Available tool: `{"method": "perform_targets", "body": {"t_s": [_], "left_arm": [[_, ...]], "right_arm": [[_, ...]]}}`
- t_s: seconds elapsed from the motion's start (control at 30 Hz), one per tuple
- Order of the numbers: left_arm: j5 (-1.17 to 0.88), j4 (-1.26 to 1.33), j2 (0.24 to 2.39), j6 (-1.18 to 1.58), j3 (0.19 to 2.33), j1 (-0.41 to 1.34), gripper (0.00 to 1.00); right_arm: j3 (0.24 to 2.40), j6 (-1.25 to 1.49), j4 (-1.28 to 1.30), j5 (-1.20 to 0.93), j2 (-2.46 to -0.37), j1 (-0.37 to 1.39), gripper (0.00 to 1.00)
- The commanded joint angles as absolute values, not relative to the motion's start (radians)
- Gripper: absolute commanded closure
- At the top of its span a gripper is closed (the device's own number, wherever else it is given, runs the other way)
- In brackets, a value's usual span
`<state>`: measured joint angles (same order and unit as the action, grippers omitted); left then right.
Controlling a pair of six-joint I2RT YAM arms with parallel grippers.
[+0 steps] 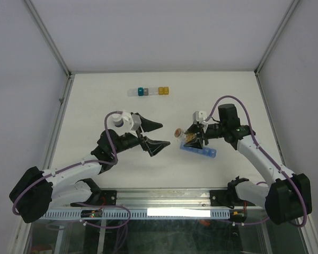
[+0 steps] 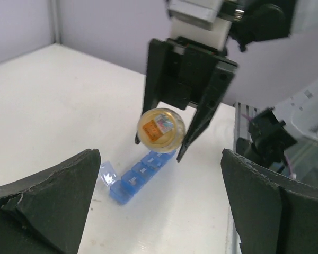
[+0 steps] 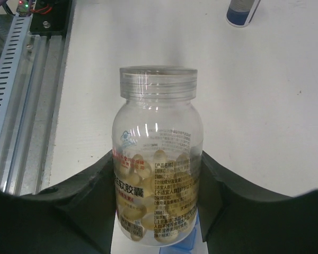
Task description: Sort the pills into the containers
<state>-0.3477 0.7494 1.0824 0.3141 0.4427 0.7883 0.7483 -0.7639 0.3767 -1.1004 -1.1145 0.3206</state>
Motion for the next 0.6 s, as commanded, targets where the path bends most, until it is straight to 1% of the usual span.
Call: {"method": "perform_targets", "body": {"t_s": [0.0, 0.1, 0.17, 0.27, 0.37, 0.53, 0.57], "left_arm": [[-0.624, 0.929, 1.05, -0.04, 0.423, 0.784, 0.01], [-0.712, 0.885, 1.133, -0.126, 0.488, 0.783, 0.01], [-0.775, 0.899, 1.199, -0.132, 0.525, 0.782, 0.01], [-0.781, 0.907, 1.276, -0.141, 0.568, 0.783, 0.02], [-0.782, 0.88, 1.314, -0.151, 0.609, 0.783, 0.08], [-0.778, 0.83, 1.359, -0.142, 0.666, 0.783, 0.25], [-0.78, 0.823, 1.367, -0.137, 0.673, 0.783, 0.27]], "right_arm": [[0.803, -0.87, 0.439, -1.205, -1.105, 0.321, 1.0], [0.802, -0.891, 0.452, -1.213, -1.106, 0.321, 1.0], [0.803, -0.899, 0.458, -1.212, -1.108, 0.322, 1.0], [0.805, -0.908, 0.466, -1.214, -1.112, 0.324, 1.0], [0.805, -0.91, 0.469, -1.212, -1.114, 0.325, 1.0], [0.807, -0.916, 0.474, -1.207, -1.12, 0.335, 1.0], [0.807, -0.917, 0.476, -1.206, -1.122, 0.336, 1.0]]}}
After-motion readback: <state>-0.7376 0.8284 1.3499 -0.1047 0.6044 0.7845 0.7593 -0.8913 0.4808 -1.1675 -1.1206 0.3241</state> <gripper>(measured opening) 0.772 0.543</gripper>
